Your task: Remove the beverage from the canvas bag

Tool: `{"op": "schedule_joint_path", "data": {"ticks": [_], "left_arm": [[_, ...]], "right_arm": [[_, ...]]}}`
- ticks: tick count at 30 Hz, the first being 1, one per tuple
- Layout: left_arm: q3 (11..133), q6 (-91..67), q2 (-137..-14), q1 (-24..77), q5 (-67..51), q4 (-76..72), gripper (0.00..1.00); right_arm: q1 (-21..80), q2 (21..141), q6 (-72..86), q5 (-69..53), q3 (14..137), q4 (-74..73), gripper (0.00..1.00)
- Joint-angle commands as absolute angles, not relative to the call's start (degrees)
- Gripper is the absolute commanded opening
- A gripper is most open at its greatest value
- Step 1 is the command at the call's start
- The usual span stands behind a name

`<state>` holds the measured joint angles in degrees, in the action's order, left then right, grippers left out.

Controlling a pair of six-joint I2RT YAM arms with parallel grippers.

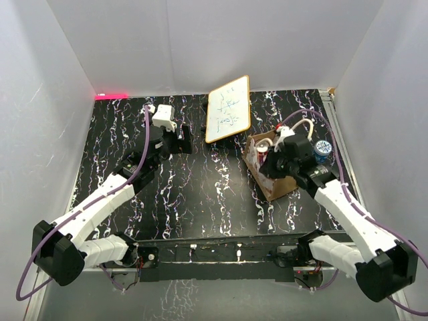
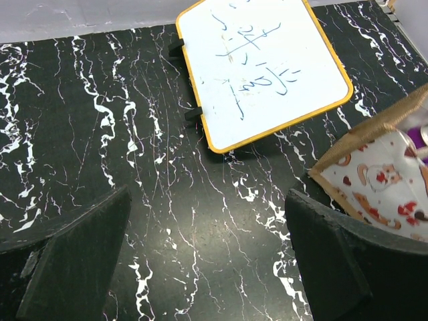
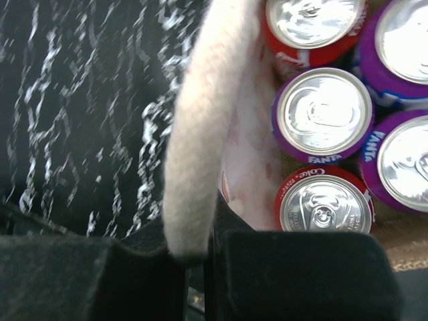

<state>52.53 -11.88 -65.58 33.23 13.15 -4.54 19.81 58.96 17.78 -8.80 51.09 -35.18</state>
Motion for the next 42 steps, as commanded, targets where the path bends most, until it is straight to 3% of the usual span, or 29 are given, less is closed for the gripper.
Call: {"op": "schedule_joint_path", "data": {"ticks": [1, 10, 20, 30, 34, 42], "left_arm": [[53.8, -12.1, -64.9, 33.5, 14.7, -5.1, 0.97], [53.5, -11.9, -67.5, 33.6, 18.2, -5.0, 0.97], [51.2, -10.7, -64.7, 33.5, 23.9, -7.2, 0.97], [52.6, -11.4, -65.3, 33.5, 22.4, -5.6, 0.97], [53.4, -12.9, -64.8, 33.5, 18.7, -4.8, 0.97], [55.5, -21.0, -60.0, 33.5, 11.0, 1.7, 0.97]], "right_arm": [[28.2, 52.2, 25.6, -16.1, 50.0, -24.2, 0.09], [43.4, 58.5, 31.3, -13.8, 46.1, -10.4, 0.1], [54.7, 70.9, 32.1, -7.4, 53.4, -4.2, 0.15], [55.0, 66.3, 28.3, 2.2, 53.9, -11.4, 0.71], [54.9, 61.7, 28.0, 7.3, 53.5, -15.4, 0.79], [54.9, 53.3, 28.9, 13.6, 52.5, -22.6, 0.82]]}}
